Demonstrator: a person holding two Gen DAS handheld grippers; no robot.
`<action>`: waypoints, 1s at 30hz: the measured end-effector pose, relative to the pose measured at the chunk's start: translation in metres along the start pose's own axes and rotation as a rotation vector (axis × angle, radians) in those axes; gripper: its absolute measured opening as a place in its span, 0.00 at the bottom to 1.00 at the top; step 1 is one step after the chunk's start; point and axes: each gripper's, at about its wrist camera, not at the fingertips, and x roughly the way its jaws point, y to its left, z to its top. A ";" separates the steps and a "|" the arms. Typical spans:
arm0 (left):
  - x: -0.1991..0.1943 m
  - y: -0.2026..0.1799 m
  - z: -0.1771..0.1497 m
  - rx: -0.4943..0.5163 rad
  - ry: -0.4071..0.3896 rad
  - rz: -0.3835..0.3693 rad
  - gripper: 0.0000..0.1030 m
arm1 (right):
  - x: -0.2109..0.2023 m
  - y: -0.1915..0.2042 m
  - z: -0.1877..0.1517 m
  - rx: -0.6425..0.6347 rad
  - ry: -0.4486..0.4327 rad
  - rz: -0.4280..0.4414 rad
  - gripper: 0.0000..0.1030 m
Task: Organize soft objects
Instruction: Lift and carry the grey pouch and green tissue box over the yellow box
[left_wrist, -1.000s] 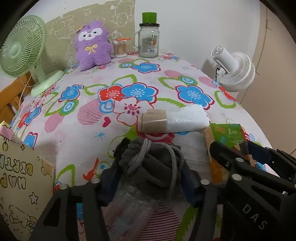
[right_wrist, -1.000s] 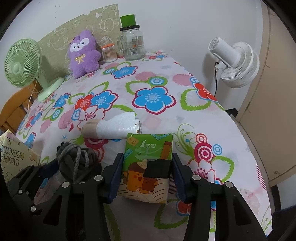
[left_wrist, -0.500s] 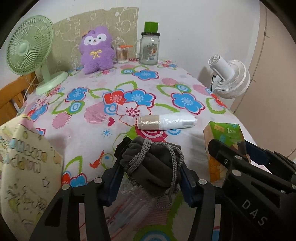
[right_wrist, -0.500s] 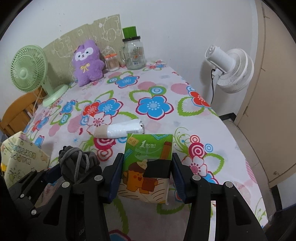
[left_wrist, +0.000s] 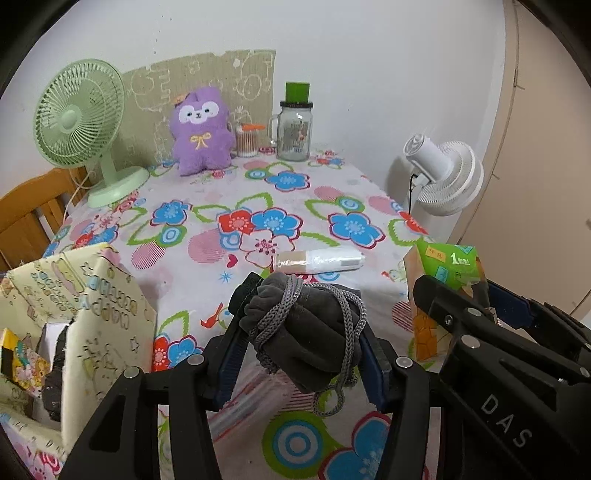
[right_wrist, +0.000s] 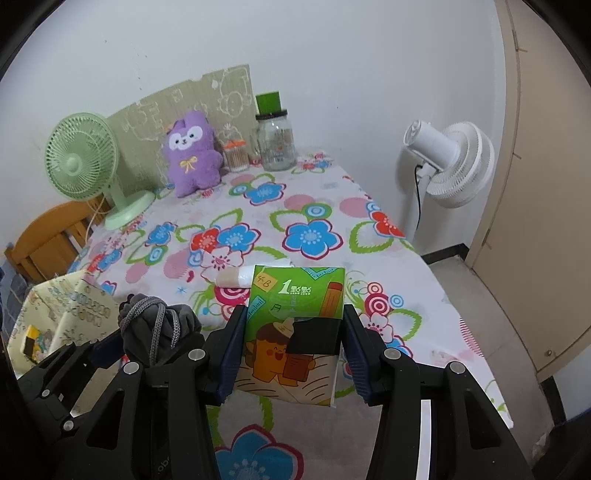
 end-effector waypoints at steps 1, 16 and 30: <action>-0.004 -0.001 0.000 0.002 -0.007 0.001 0.55 | -0.005 0.000 0.000 -0.002 -0.008 0.000 0.51; -0.059 -0.009 0.002 0.016 -0.077 0.019 0.55 | -0.058 0.009 0.005 -0.030 -0.072 0.022 0.51; -0.103 0.001 0.001 0.017 -0.137 0.020 0.55 | -0.100 0.033 0.006 -0.070 -0.130 0.022 0.51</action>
